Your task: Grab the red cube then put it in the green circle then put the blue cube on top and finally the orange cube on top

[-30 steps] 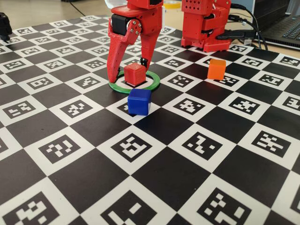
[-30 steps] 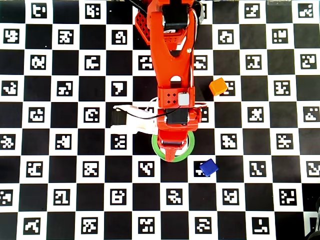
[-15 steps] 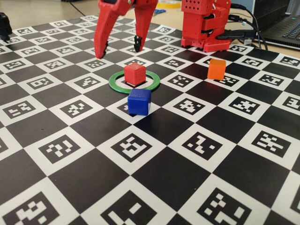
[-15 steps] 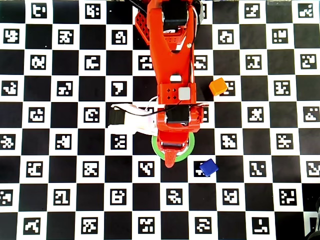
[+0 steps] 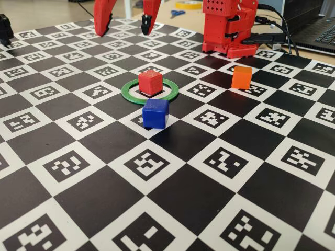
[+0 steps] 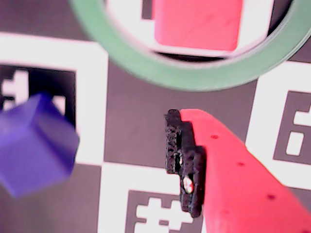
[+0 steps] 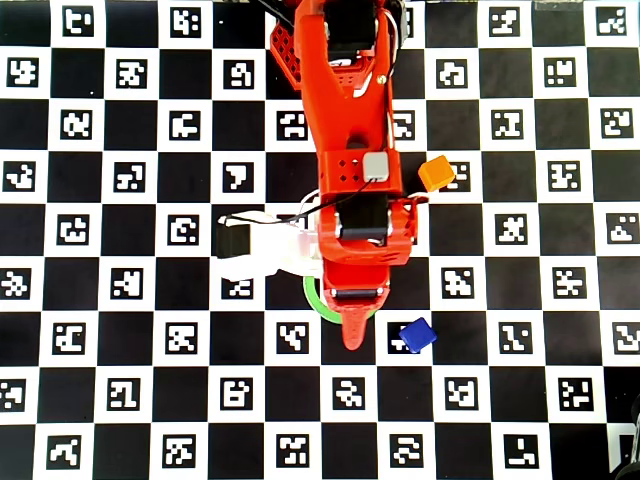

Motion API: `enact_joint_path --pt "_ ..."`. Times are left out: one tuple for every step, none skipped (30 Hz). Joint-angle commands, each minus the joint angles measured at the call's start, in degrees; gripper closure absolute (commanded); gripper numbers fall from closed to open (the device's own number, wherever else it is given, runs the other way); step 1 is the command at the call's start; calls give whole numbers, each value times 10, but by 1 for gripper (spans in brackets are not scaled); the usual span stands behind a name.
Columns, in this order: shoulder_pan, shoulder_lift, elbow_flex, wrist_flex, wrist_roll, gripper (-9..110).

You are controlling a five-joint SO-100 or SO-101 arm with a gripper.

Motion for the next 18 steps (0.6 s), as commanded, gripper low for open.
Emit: enact_joint_path --pt "-18 23 -78 11 -21 55" --pt "-24 19 -86 13 -25 55" --pt "-29 17 -92 13 -28 55" --pt "-34 13 -99 14 -32 55" --pt "-40 10 -105 14 -37 55" --pt "-46 6 -109 14 -42 55" --pt "-52 2 -113 13 -48 55" --pt "-58 -2 -117 13 -57 56" --pt "-63 -5 -121 12 -65 56" --pt "-69 -9 -125 9 -70 56" --pt "-75 -12 -128 6 -76 56" --pt "-78 -18 -134 2 -77 56" --pt "-80 -24 -140 -5 -74 56" --pt "-82 -31 -146 -11 -71 56" --pt "-84 -40 -156 -12 -73 56" --pt "-88 -50 -165 -11 -77 56" --pt "-92 -60 -173 -11 -83 56" --pt "-97 -70 -181 -10 -89 56"
